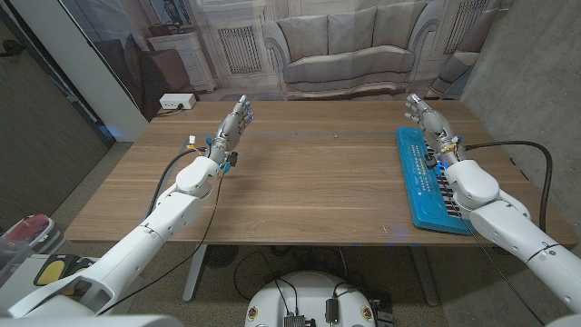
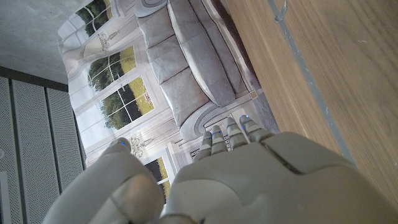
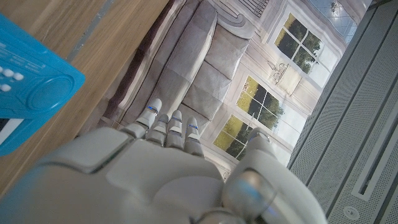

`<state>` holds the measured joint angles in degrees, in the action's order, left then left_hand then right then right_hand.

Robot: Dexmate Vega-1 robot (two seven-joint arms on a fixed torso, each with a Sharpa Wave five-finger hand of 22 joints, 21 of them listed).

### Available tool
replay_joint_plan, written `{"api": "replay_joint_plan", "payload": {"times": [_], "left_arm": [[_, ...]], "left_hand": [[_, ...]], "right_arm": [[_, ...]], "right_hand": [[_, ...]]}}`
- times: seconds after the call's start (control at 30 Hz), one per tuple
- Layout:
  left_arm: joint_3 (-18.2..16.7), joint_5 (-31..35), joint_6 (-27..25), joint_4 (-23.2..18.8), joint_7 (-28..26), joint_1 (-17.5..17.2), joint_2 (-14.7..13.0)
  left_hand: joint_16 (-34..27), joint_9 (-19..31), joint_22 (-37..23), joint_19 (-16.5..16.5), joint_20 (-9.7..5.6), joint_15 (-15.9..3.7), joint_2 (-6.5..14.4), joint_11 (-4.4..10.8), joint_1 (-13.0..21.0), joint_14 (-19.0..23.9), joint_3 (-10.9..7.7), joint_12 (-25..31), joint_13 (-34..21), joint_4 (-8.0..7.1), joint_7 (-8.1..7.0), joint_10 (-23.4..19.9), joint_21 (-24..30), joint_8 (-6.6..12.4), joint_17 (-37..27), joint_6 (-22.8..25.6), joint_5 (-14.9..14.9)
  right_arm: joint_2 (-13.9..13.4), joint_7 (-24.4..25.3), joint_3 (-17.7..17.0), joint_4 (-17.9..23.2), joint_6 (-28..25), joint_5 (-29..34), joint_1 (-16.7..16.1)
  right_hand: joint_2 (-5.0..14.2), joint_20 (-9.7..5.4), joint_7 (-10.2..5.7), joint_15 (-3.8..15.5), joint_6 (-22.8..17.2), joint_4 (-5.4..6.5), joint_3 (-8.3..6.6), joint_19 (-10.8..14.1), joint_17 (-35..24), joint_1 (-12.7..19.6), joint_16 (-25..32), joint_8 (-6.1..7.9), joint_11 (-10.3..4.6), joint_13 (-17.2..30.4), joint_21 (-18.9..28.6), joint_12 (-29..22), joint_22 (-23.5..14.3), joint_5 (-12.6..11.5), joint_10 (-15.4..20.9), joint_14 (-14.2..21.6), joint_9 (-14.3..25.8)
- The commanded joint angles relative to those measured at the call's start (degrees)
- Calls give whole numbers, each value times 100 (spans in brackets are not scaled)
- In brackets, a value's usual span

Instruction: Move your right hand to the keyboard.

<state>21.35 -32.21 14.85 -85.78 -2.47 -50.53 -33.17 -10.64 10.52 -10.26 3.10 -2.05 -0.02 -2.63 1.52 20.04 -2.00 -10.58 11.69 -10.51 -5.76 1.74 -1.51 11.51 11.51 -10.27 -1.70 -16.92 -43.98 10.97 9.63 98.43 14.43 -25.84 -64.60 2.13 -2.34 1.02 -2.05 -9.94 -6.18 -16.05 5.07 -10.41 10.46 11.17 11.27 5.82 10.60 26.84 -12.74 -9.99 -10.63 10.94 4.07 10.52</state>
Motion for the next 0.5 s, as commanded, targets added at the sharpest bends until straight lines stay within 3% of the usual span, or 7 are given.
{"api": "replay_joint_plan", "payload": {"times": [0.03, 0.5], "left_arm": [[8, 5, 70, 76, 52, 64, 35], [40, -2, 88, 187, 96, 128, 85]], "left_hand": [[-39, 12, -9, 9, -71, -14, -26, -17, 26, 21, 17, 41, -24, 11, 35, -61, 13, 6, -13, 43, 34], [-32, 12, -9, 16, -66, -7, -16, -30, 35, 22, 29, 32, -24, 13, 30, -59, 9, 2, -14, 53, 39]], "right_arm": [[-70, 169, -96, 59, -134, 119, -88], [-209, 457, -205, 263, -456, 385, -224]], "right_hand": [[1, 19, -6, 4, -37, -21, -14, 59, -2, 45, 11, 17, -10, 14, -27, -25, -16, -31, 56, 67, 25], [6, 1, -24, 29, -80, -29, -13, 93, -2, 55, 11, 26, -43, 14, -52, -30, -17, -35, 88, 99, 26]]}}
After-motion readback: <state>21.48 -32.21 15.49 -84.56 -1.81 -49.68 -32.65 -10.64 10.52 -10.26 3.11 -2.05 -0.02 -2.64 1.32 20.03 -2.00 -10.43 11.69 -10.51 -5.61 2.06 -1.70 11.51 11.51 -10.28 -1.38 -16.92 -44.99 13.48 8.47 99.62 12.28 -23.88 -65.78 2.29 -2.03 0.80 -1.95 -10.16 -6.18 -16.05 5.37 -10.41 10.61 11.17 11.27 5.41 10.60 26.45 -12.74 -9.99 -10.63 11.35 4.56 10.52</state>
